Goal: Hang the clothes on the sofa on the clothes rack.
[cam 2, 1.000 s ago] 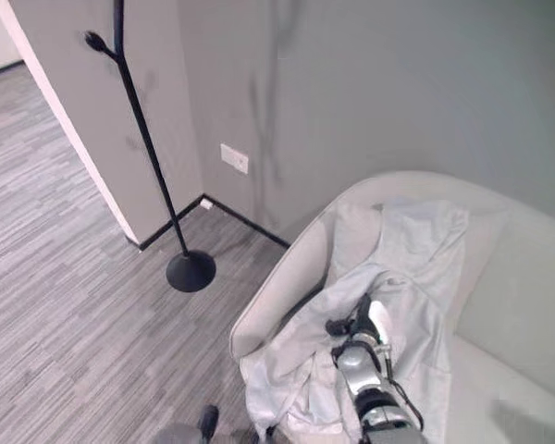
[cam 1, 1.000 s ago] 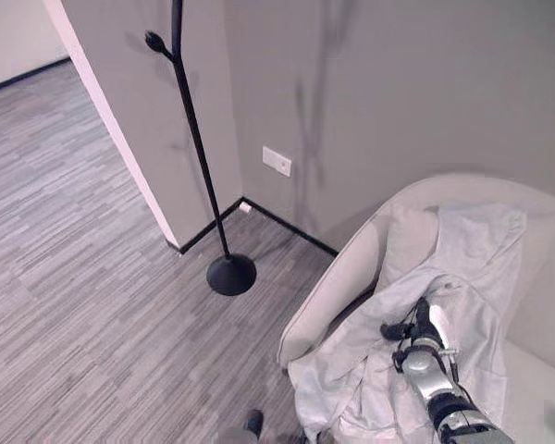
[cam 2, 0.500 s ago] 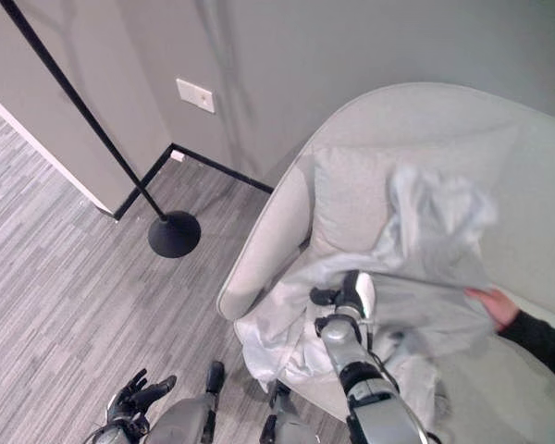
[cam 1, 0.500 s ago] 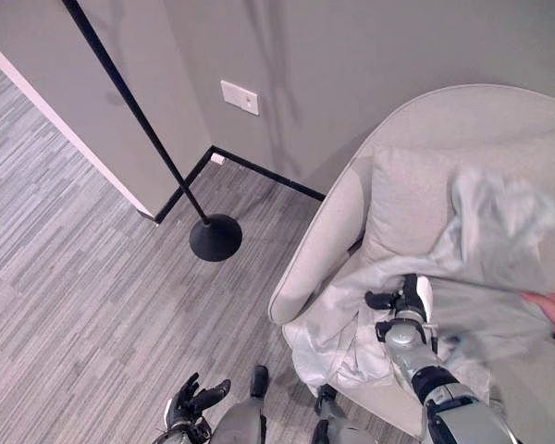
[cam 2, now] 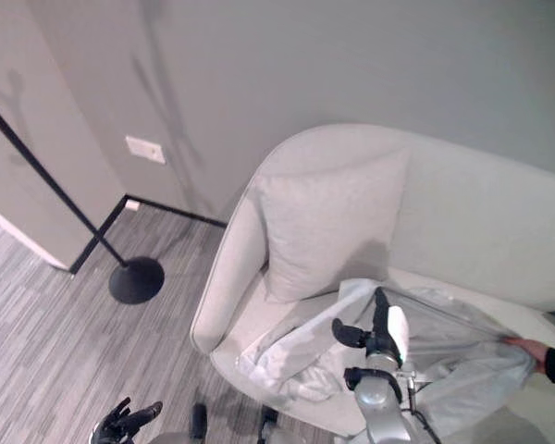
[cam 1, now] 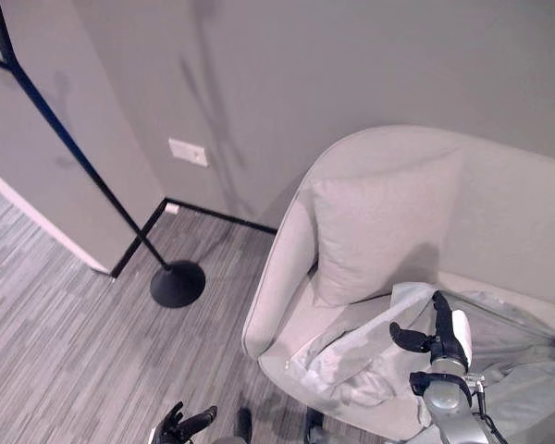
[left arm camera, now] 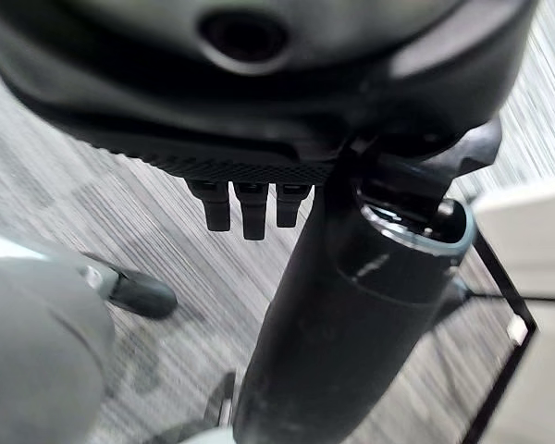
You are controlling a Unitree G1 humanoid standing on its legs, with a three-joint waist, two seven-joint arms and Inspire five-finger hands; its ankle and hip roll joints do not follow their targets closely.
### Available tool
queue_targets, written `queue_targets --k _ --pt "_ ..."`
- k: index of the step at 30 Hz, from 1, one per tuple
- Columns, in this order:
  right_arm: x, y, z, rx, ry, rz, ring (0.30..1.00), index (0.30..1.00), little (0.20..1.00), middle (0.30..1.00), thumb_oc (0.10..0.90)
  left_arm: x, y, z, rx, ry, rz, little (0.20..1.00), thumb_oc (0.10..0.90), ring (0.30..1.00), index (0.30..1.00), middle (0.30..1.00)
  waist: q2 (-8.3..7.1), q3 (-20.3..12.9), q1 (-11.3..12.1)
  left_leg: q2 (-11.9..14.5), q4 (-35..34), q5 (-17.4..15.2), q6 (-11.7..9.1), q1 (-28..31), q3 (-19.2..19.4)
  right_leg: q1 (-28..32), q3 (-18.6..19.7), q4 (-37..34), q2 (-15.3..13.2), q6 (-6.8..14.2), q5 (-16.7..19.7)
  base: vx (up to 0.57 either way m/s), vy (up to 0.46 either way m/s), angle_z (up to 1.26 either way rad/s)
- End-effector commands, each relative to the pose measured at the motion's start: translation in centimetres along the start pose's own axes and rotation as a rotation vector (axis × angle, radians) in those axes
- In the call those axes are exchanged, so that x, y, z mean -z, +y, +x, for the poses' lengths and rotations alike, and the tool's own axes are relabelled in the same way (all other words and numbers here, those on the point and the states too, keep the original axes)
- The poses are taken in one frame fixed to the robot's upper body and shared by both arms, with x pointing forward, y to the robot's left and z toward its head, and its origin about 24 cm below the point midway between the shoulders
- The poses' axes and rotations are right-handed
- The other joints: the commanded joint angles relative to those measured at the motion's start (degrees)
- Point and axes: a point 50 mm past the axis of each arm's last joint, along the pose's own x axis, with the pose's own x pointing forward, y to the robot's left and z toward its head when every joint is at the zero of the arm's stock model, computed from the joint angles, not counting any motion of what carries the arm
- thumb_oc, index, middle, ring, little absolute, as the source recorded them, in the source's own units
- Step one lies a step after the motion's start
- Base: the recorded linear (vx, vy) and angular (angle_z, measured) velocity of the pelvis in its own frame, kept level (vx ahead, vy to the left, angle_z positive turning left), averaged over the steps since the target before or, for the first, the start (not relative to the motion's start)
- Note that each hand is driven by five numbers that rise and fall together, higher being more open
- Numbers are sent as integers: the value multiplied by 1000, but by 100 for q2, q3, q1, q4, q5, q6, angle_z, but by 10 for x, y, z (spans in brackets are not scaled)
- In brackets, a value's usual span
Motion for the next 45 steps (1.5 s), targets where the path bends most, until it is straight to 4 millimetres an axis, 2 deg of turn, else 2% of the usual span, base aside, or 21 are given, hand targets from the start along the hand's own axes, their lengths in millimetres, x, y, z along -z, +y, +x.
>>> queue_targets --k 1,5,6,10,23,32,38,41,42,45 --pt "-72 -10 9 -18 -422 -14 900 900 900 900 800 4 3 0 -16 18 44 900 800 900 900 900 2 -327 96 128 -41 229 -186 -276 -583 630 -50 73 -194 364 -188 27 -3 -21" --pt "-79 -8 -1 -66 -465 -32 900 900 900 900 800 1 3 1 -11 7 42 900 800 900 900 900 -6 -409 43 118 -41 165 -158 -87 -539 755 -5 74 -201 358 -201 19 -1 -18" --pt "-90 -10 -7 -74 -535 -42 900 900 900 900 800 2 2 0 -10 9 48 900 800 900 900 900 0 -446 19 120 -41 131 -149 6 -494 809 15 85 -204 359 -218 23 1 -13" --pt "-102 -12 -11 -79 -620 -121 900 900 900 900 800 4 0 0 3 9 69 900 800 900 900 900 14 -491 29 128 -41 78 -134 140 -451 906 31 93 -210 353 -256 11 1 2" --pt "-101 -2 -9 -120 -613 -129 900 900 900 900 800 17 9 -4 -27 64 48 900 800 900 900 900 -19 -553 103 154 -41 36 -150 249 -476 1053 -22 75 -182 333 -316 0 0 0" --pt "-98 3 -8 -137 -594 -128 900 900 900 900 800 17 4 -4 -10 57 59 900 800 900 900 900 18 -584 140 164 -41 36 -162 277 -522 1106 -80 76 -159 314 -349 0 0 0" --pt "-96 -5 -7 -98 -590 -160 900 900 900 900 800 19 1 -5 8 60 90 900 800 900 900 900 43 -595 113 174 -41 29 -175 290 -526 1124 -64 74 -142 308 -364 0 0 0" --pt "-83 -16 -3 -30 -512 -170 900 900 900 900 800 24 1 -7 17 75 107 900 800 900 900 900 60 -605 60 176 -41 13 -172 288 -496 1106 -50 73 -141 316 -350 0 0 0" --pt "-63 -21 -1 2 -406 -206 900 900 900 900 800 26 0 -7 26 84 134 900 800 900 900 900 68 -622 23 167 -41 -14 -163 301 -470 1099 -13 73 -144 319 -348 0 0 0" --pt "-44 -28 2 37 -316 -262 900 900 900 900 800 26 -1 -7 36 86 158 900 800 900 900 900 76 -627 -10 161 -41 -31 -152 304 -459 1093 -7 73 -146 321 -348 0 0 0"
